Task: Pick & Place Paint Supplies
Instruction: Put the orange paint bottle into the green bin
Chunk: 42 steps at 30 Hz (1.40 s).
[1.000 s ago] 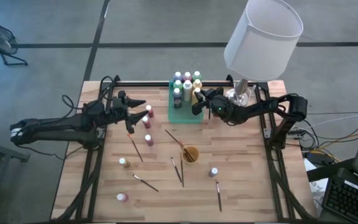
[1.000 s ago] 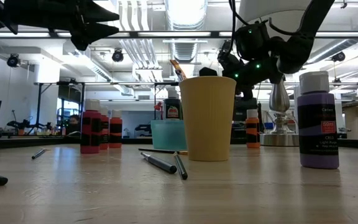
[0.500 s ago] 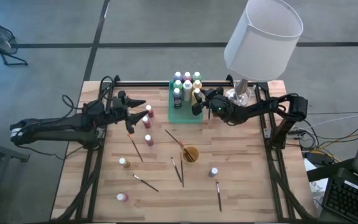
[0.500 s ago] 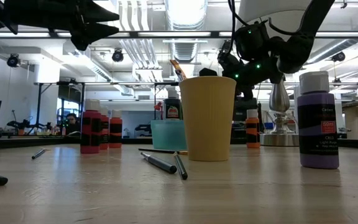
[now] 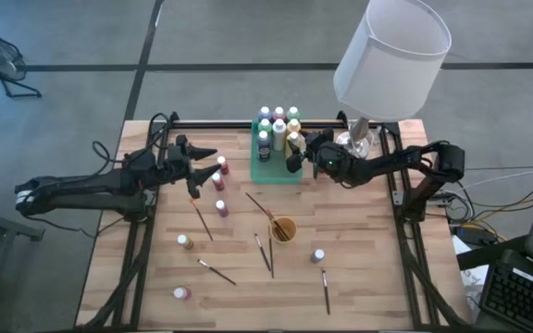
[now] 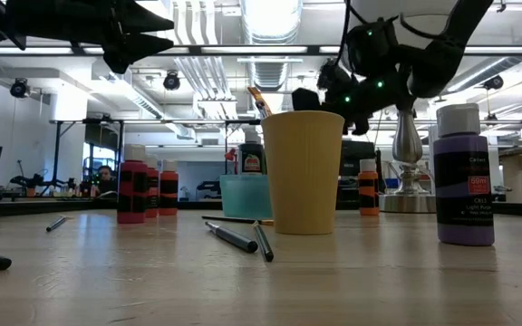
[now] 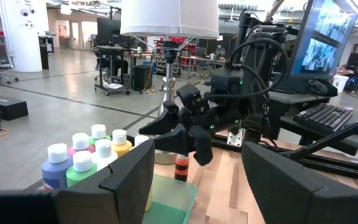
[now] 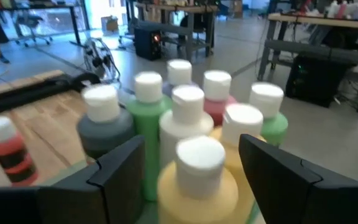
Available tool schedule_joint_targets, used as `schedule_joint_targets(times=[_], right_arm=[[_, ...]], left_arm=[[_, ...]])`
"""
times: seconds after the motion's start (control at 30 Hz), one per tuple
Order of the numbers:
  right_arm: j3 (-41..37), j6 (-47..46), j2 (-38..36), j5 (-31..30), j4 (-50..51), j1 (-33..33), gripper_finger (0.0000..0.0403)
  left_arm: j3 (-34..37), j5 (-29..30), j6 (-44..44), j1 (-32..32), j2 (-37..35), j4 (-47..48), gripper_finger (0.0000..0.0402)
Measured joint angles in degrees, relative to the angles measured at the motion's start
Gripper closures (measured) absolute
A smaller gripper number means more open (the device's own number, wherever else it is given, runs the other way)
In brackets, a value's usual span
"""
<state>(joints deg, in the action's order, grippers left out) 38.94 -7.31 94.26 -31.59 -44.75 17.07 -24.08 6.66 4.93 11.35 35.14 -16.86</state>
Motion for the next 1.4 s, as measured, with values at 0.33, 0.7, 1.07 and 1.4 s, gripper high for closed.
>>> schedule_joint_targets(times=[0.33, 0.7, 1.07, 1.4], right_arm=[[0.00, 4.20, -7.01, -0.06, 2.55, -4.51, 0.0168], [0.04, 3.99, -17.39, -6.69, 21.00, -11.84, 0.0196], [0.04, -4.49, -25.96, -7.61, 38.53, -17.77, 0.0187], [0.04, -12.64, -28.24, -7.61, 49.41, -20.97, 0.0208]], left_arm=[[0.00, 0.00, 0.00, 0.00, 0.00, 0.10, 0.0154], [0.00, -0.02, 0.00, 0.02, 0.00, 0.31, 0.0154], [0.00, -0.01, 0.00, 0.00, 0.00, 0.31, 0.0154], [0.00, 0.00, 0.00, 0.02, 0.00, 0.53, 0.0154]])
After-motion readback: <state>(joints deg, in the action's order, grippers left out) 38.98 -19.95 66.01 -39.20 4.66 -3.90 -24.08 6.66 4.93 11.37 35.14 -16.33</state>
